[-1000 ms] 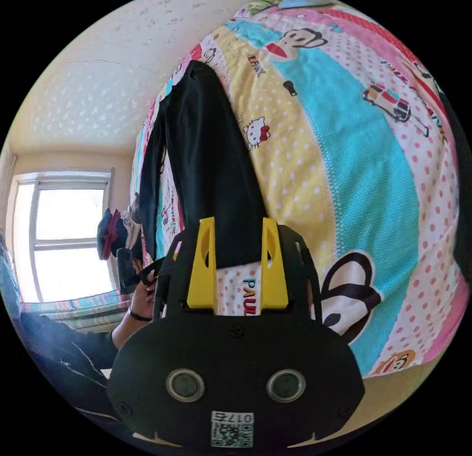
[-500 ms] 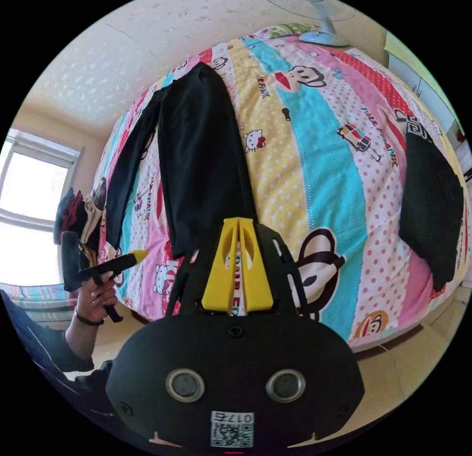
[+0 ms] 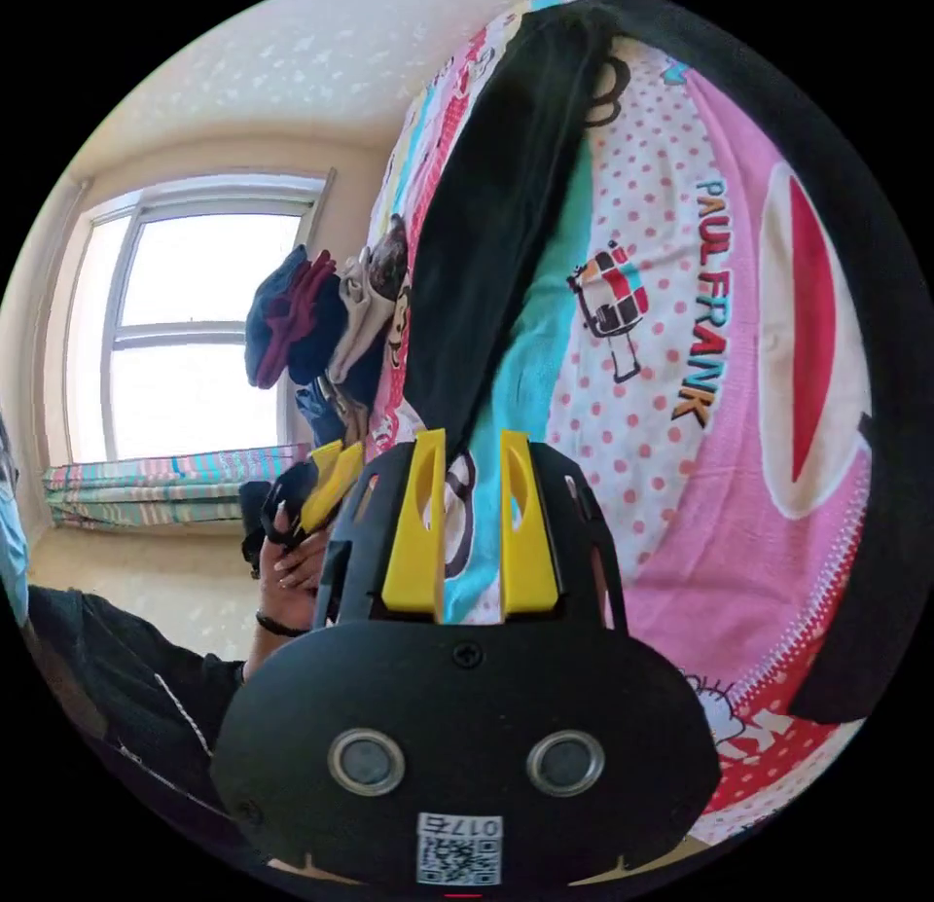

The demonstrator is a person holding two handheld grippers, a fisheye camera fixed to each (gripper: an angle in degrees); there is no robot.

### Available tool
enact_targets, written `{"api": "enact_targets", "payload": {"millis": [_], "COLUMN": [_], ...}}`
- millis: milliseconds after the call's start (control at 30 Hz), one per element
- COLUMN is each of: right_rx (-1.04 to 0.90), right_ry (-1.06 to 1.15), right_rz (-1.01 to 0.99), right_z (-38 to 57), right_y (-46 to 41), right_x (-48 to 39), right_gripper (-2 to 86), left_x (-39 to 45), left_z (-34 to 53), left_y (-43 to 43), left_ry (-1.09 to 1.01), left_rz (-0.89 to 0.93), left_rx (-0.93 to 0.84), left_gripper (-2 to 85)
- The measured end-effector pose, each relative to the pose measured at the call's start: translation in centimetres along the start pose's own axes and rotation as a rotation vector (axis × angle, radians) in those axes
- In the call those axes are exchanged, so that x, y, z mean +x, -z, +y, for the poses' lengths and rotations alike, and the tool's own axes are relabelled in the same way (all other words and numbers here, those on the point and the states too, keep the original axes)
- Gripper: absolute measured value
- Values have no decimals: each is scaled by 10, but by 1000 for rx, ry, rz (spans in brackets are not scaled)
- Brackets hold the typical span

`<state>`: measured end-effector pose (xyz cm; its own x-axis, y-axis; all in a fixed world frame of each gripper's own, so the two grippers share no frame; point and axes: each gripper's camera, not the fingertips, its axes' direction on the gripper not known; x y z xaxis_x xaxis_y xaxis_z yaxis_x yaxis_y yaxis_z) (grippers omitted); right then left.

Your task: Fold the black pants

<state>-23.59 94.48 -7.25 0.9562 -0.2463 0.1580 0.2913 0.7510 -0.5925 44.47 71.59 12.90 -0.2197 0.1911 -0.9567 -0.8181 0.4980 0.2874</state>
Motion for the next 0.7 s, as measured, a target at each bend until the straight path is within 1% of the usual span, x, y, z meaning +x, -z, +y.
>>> {"api": "enact_targets", "payload": {"millis": [67,133,200,233,333,367,433,500,567,600,633,667,700], "right_rx": [-8,-69,-74,-52,-49,-50,-65,-63,-23,18,52,60,54], "right_ry": [-42,-150,-198,-206,-196,-197,-197,-239,-236,-214,-192,-187,-199], "right_rz": [31,18,-26,-2,73,60,-68,-61,-136,-240,-284,-273,-189], "right_z": [-16,-33,-39,-40,-45,-46,-51,-52,-46,-39,-30,-24,-14], "right_y": [-24,-53,-63,-62,-62,-61,-66,-70,-54,-33,-9,3,22], "right_x": [-5,0,2,0,-5,-5,-3,-1,-4,-8,-10,-9,-3], "right_gripper": [105,117,116,110,79,69,42,32,26,23,21,21,19], "left_x": [-13,-26,-39,-46,-62,-69,-82,-94,-103,-103,-101,-95,-92], "left_z": [-22,-33,-36,-34,-27,-22,-17,-15,-20,-22,-28,-36,-40], "left_y": [37,56,72,81,91,93,95,96,100,102,106,108,108], "left_ry": [-26,1,37,51,65,77,111,148,191,197,189,159,142], "left_rz": [-50,-60,-27,-1,-11,-25,-2,33,52,59,73,78,72], "left_rx": [80,104,133,142,90,73,58,47,36,39,47,43,33], "left_gripper": [75,76,77,78,78,79,80,82,83,83,83,82,82]}}
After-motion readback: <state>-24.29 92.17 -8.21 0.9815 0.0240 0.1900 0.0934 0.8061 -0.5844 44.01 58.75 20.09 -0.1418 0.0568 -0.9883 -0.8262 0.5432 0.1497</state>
